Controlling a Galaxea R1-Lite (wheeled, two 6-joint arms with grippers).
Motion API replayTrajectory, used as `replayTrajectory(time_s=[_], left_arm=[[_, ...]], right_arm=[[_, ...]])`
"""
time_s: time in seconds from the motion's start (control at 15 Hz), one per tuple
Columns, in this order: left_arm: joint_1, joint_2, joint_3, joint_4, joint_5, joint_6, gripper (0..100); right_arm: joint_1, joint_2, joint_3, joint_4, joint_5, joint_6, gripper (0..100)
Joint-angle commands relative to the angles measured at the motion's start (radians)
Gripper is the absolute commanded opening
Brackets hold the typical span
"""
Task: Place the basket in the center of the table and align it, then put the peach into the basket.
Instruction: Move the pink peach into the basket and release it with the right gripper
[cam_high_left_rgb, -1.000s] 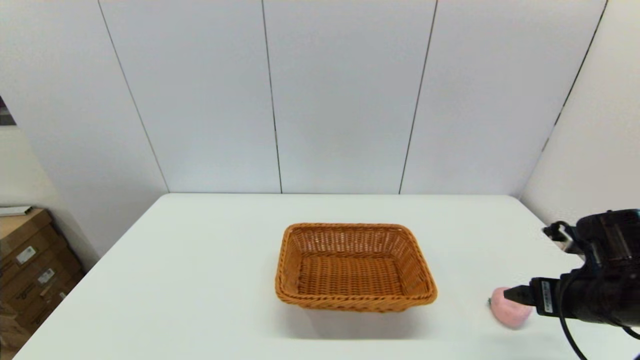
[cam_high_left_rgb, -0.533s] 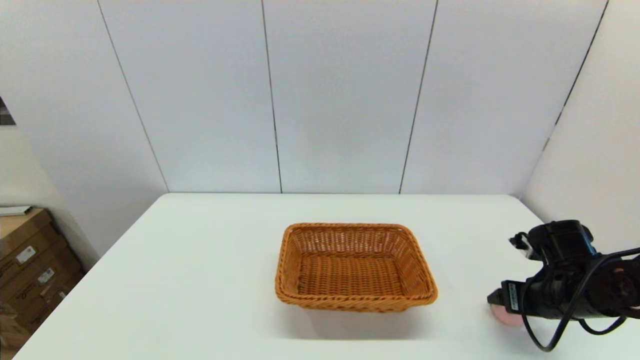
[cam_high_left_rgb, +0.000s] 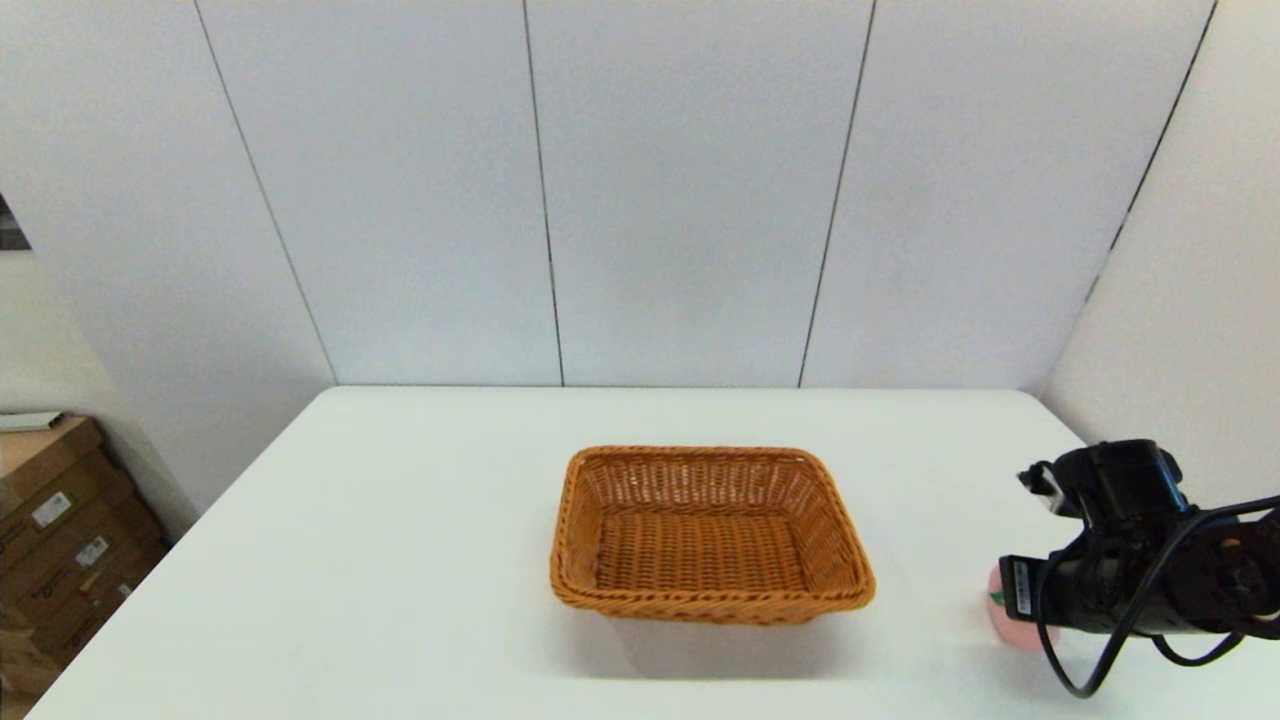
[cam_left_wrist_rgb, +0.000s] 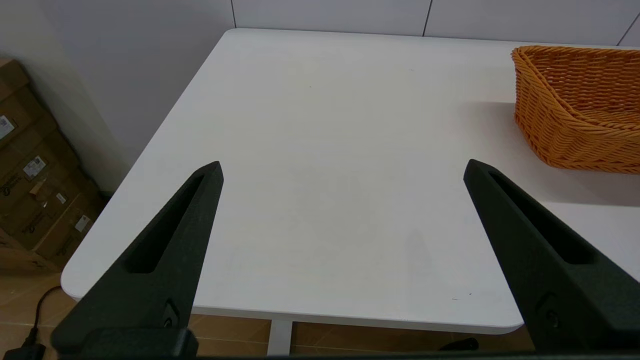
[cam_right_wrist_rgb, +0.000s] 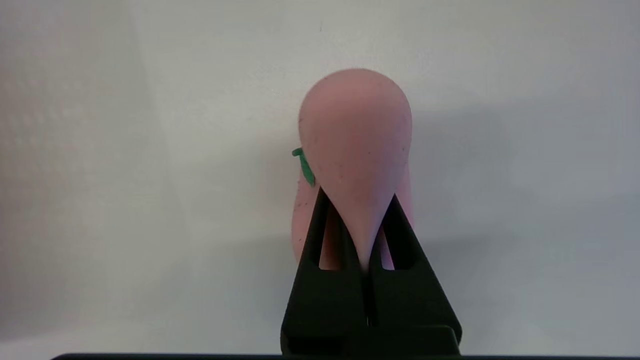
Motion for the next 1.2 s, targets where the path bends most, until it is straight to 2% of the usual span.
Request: replayTrajectory(time_s=[0.07,0.4,0.6,0.67,0.93,1.2], left_arm=[[0.0,0.0,0.0,0.001,0.001,-0.001,100],[0.0,0.0,0.0,0.001,0.002,-0.004,100],[0.0,0.0,0.0,0.002,0.002,-0.004,100],[0.0,0.0,0.0,0.001,0.002,-0.004,100],[0.0,0.0,0.0,0.001,0.002,-0.004,100],[0.0,0.0,0.0,0.002,0.001,-0.004,100]], right_arm=[[0.025,-0.159,-0.009,0.002,0.003,0.006,0],[0.22,-0.257,-0.123,0.017,-0.001,0.026,0],[0.352,-0.205,-0.204,0.094,0.002,0.028,0],[0.39,-0.177,-0.227,0.094,0.0,0.028,0],[0.519,-0.091,-0.337,0.1,0.005,0.026,0],[0.596,0.015,-0.425,0.101,0.002,0.025,0]])
